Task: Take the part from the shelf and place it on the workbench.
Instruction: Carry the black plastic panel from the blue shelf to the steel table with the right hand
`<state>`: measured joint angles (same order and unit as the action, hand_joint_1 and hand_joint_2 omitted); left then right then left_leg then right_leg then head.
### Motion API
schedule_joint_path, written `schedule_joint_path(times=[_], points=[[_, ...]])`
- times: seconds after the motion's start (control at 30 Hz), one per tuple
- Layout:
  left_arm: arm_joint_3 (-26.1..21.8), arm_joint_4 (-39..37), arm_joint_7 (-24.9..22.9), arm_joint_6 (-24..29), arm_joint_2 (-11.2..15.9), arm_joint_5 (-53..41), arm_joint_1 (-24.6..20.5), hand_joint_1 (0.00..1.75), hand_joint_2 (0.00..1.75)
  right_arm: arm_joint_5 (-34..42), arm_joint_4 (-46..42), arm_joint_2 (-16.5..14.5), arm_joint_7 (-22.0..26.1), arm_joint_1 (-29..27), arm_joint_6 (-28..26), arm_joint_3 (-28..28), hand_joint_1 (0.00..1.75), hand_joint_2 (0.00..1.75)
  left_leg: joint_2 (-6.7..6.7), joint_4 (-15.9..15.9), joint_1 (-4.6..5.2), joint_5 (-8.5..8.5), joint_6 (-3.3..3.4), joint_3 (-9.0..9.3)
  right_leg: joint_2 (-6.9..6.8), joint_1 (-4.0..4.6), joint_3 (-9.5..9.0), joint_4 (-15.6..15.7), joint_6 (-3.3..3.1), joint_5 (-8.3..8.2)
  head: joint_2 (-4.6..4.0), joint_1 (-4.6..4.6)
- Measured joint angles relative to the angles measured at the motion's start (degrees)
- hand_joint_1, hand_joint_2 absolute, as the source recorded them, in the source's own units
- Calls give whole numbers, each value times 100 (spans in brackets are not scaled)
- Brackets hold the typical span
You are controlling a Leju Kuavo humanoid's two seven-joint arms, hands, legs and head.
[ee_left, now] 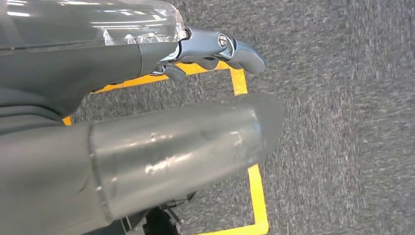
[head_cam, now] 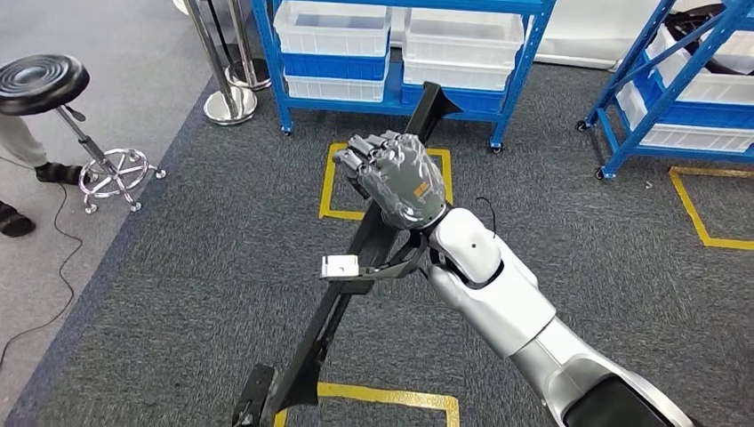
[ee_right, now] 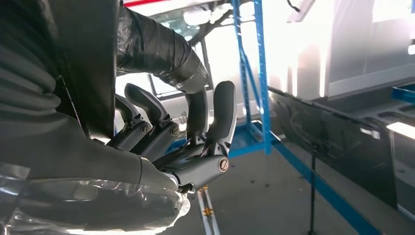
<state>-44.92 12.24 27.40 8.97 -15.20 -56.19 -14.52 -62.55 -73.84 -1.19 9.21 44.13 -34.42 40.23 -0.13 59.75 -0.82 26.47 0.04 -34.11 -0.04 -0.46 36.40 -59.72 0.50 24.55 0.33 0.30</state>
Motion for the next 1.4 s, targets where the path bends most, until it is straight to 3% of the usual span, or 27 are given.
schedule_joint_path(times=[0.1, 0.13, 0.23, 0.27, 0.3, 0.33, 0.37, 0.43, 0.5, 0.57, 0.63, 0.7, 0.73, 0.77, 0.8, 0.87, 0.93, 1.0, 1.07, 1.1, 1.17, 1.2, 1.27, 1.3, 1.33, 1.4], points=[[2, 0, 18, 9, 3, 32, -19, 0, 0, 67, -18, -6, 41, 43, 0, -10, 175, 175, 39, -47, -11, -81, 134, -27, 13, -24, 61, -84, 91, 56, 0, 1], [3, 0, 23, 12, 4, 35, -28, 0, 0, 84, -24, -5, 52, 55, -1, -17, 175, 175, 62, -70, -20, -108, 176, -36, 13, -31, 145, -272, 113, 191, 0, 2], [3, 0, 28, 24, 10, 42, -42, 0, 0, 101, -34, -4, 64, 64, 2, -32, 175, 175, 153, -79, -9, -145, 234, -89, 9, -40, 589, -1289, 162, 729, 0, 2], [3, 0, 27, 35, 14, 48, -40, 0, 0, 104, -34, -4, 66, 57, 4, -32, 175, 175, 190, -78, -1, -152, 239, -104, 7, -39, 671, -1498, 166, 786, 0, 2], [3, 0, 26, 51, 20, 55, -37, 0, 0, 107, -34, -4, 69, 52, 10, -32, 175, 175, 231, -77, 6, -157, 240, -114, 3, -38, 644, -1493, 158, 734, 0, 3], [3, 0, 24, 67, 26, 63, -35, 0, 0, 109, -38, -4, 72, 53, 19, -34, 175, 175, 274, -76, 13, -162, 237, -118, -20, -33, 501, -1265, 139, 592, 0, 3], [2, 0, 22, 78, 34, 69, -33, 0, 0, 108, -45, -4, 74, 63, 27, -39, 175, 175, 318, -75, 20, -165, 233, -116, -88, -21, 273, -880, 109, 409, 0, 3], [1, 0, 21, 88, 51, 77, -25, 0, 0, 95, -73, -3, 71, 118, 55, -57, 175, 175, 403, -68, 53, -169, 204, -118, -298, 41, -108, -172, 33, 194, 0, 2], [-1, 0, 23, 84, 66, 86, -3, 0, 0, 72, -99, 9, 47, 225, 131, -92, 175, 175, 498, -64, 79, -175, 153, -123, -347, 91, -179, 45, -23, 174, 0, 2], [-2, 0, 29, 72, 72, 102, 18, 0, 0, 60, -120, 36, 15, 382, 267, -147, 175, 175, 564, -55, 78, -163, 90, -131, -215, 69, -149, 68, -75, 123, 0, 2], [-2, 0, 39, 58, 72, 124, 31, 0, 0, 62, -150, 57, -18, 582, 407, -196, 175, 175, 399, 165, 61, 16, 28, -224, -108, 27, -137, 111, -145, 60, 0, 1], [-2, 0, 44, 48, 74, 140, 58, 0, 0, 70, -180, 62, -42, 761, 514, -214, 175, 175, 150, 807, 40, 395, -9, -486, 3, 13, -118, 124, -191, 23, 0, 0], [-2, 0, 44, 44, 76, 145, 77, 0, 0, 73, -190, 62, -49, 821, 556, -214, 175, 175, 91, 1190, 35, 563, -20, -641, 65, 15, -106, 118, -201, 16, 0, -1], [-2, 0, 43, 42, 78, 145, 94, 0, 0, 76, -196, 62, -54, 854, 593, -214, 175, 175, 69, 1455, 30, 640, -30, -747, 132, 18, -98, 108, -203, 13, 0, -1], [-2, 0, 42, 42, 80, 146, 107, 0, 0, 74, -198, 62, -61, 882, 633, -214, 175, 175, 59, 1525, 25, 608, -35, -765, 201, 19, -92, 93, -202, 12, 0, -1], [-2, 0, 41, 42, 84, 147, 116, 0, 0, 67, -200, 59, -72, 956, 700, -214, 175, 175, -4, 1023, 9, 268, -26, -508, 345, 15, -81, 48, -189, 20, 0, -1], [-3, 0, 40, 43, 89, 148, 118, 0, 0, 60, -200, 52, -84, 1070, 748, -213, 175, 175, -234, 318, -17, 14, 0, -167, 475, 10, -41, -10, -146, 32, 0, 0], [-4, 0, 32, 44, 93, 148, 125, 0, 0, 56, -200, 45, -94, 1170, 782, -212, 175, 175, -369, 53, -18, -1, 28, -51, 587, -7, 26, -36, -69, 13, 0, -2], [-4, 0, 24, 43, 87, 151, 127, 0, 0, 51, -198, 43, -119, 1239, 824, -212, 175, 175, -269, 6, -20, -32, 79, -44, 667, -21, 72, -22, 10, -21, 0, -3], [-4, 0, 22, 40, 81, 152, 123, 0, 0, 48, -195, 44, -136, 1289, 850, -212, 175, 175, -204, -23, -30, -55, 116, -37, 598, -14, 97, -50, 40, 1, 0, 2], [-4, 0, 22, 29, 63, 150, 119, 0, 0, 44, -180, 44, -173, 1441, 906, -211, 175, 175, -69, -75, -51, -90, 182, -28, 310, 2, 266, -386, 84, 216, 0, 14], [-4, 0, 22, 25, 60, 148, 125, 0, 0, 44, -172, 44, -189, 1522, 934, -210, 175, 175, 0, -80, -43, -92, 199, -28, 163, 3, 425, -717, 106, 392, 0, 20], [-4, 0, 20, 20, 53, 141, 142, 0, 0, 45, -152, 44, -215, 1622, 982, -208, 175, 175, 144, -79, -38, -86, 209, -33, 55, -23, 752, -1393, 143, 653, 0, 24], [-3, 0, 20, 20, 46, 139, 145, 0, 0, 45, -142, 44, -222, 1649, 1002, -207, 175, 175, 214, -78, -39, -82, 207, -32, 35, -39, 819, -1528, 156, 650, 0, 23], [-3, 0, 19, 19, 38, 138, 143, 0, 0, 45, -132, 44, -227, 1674, 1014, -205, 175, 175, 278, -77, -40, -76, 202, -30, 12, -54, 773, -1439, 161, 544, 0, 24], [-1, 0, 19, 14, 19, 137, 134, 0, 0, 45, -122, 47, -237, 1746, 1026, -203, 175, 175, 389, -73, -36, -58, 175, -17, -165, -54, 410, -731, 142, 185, 0, 24]])
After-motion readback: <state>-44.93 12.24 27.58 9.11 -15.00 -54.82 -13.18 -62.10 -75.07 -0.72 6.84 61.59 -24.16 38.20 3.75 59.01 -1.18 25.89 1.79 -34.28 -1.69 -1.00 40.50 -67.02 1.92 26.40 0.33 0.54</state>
